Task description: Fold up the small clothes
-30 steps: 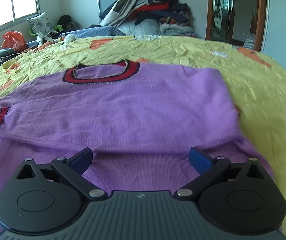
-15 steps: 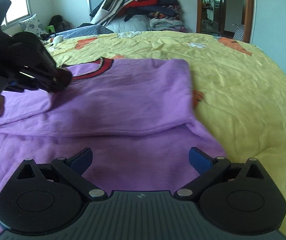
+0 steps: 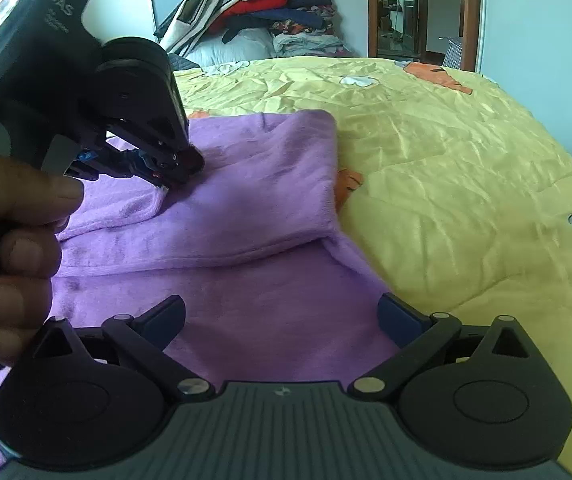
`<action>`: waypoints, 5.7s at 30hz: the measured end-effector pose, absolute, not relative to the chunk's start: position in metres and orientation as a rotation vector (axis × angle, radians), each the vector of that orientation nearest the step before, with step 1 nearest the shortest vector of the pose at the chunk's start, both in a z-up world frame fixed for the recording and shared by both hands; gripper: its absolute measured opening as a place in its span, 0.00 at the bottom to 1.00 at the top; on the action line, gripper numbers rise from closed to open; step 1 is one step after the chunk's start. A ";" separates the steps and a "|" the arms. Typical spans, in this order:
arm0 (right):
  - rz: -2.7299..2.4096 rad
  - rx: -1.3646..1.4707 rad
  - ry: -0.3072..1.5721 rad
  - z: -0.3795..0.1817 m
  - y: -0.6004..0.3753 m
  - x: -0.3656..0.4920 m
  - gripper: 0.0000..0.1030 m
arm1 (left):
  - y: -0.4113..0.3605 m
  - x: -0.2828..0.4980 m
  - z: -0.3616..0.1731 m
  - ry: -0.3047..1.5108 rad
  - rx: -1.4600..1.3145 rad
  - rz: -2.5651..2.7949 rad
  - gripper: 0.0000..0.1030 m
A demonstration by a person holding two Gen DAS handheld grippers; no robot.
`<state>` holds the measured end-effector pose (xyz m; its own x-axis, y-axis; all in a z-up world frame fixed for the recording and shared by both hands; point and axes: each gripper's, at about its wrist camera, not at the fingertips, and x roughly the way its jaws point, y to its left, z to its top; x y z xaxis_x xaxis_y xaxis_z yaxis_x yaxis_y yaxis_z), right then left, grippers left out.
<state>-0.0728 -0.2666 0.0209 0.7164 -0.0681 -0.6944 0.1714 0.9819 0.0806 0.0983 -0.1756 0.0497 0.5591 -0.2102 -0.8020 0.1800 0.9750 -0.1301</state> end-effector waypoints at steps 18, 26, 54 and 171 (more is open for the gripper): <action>-0.099 0.084 0.776 0.018 -0.274 -0.088 1.00 | -0.215 0.098 0.047 1.025 -0.101 -0.373 0.08; -0.088 0.175 0.717 0.031 -0.292 -0.089 1.00 | -0.124 0.057 0.100 0.791 -0.156 -0.429 1.00; 0.284 0.450 0.712 0.074 -0.298 0.052 0.03 | 0.102 0.030 0.047 0.763 0.161 -0.172 1.00; 0.206 -0.015 0.764 0.018 -0.266 -0.326 1.00 | 0.156 -0.273 -0.027 0.837 -0.140 -0.351 0.88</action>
<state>-0.3263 -0.2661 0.0177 0.7032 0.1794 -0.6879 -0.1906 0.9798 0.0606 -0.2734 0.1562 -0.0267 0.6163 -0.3587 -0.7010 0.2494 0.9333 -0.2583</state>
